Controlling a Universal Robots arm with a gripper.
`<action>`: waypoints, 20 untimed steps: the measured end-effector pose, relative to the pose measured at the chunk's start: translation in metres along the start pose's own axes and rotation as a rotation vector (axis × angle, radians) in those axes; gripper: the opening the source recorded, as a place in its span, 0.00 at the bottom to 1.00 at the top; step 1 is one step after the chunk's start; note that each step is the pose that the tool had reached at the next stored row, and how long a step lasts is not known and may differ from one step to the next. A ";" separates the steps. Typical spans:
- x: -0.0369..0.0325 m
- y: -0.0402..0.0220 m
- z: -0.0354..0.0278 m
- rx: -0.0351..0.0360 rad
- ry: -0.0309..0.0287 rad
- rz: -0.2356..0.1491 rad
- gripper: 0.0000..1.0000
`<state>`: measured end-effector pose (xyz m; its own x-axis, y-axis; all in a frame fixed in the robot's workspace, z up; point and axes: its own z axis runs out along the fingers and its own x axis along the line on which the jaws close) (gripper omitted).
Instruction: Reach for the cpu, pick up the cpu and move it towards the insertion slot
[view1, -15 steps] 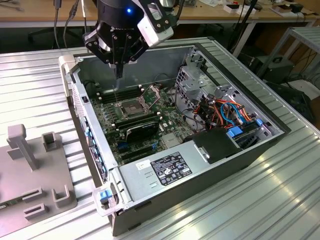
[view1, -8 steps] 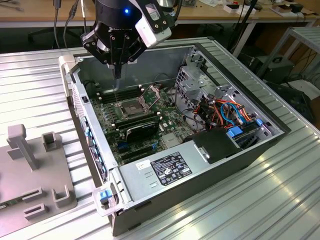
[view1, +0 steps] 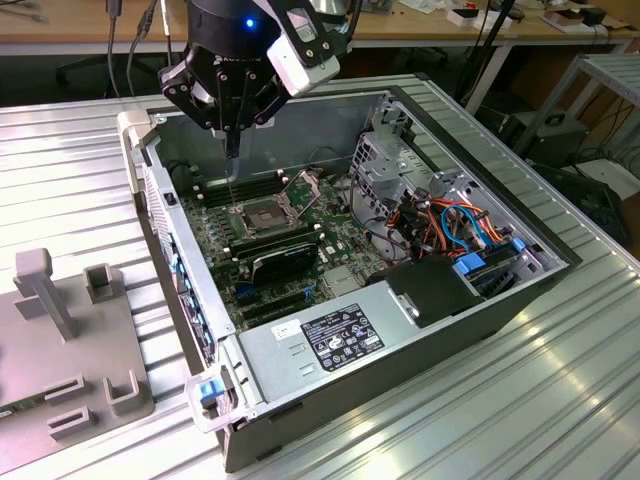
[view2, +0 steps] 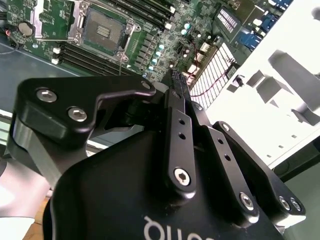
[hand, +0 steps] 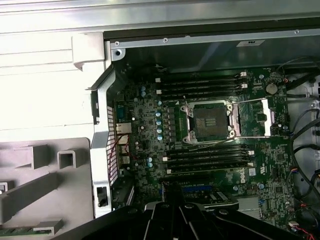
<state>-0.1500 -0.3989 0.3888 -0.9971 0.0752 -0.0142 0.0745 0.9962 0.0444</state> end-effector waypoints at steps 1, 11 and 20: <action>0.0006 0.0000 0.0001 -0.0001 0.0003 0.000 0.11; 0.0046 -0.0004 0.0010 0.0000 0.0017 0.000 0.11; 0.0087 -0.0007 0.0019 0.0002 0.0034 0.000 0.11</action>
<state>-0.1587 -0.3989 0.3867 -0.9971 0.0753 -0.0108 0.0747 0.9962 0.0442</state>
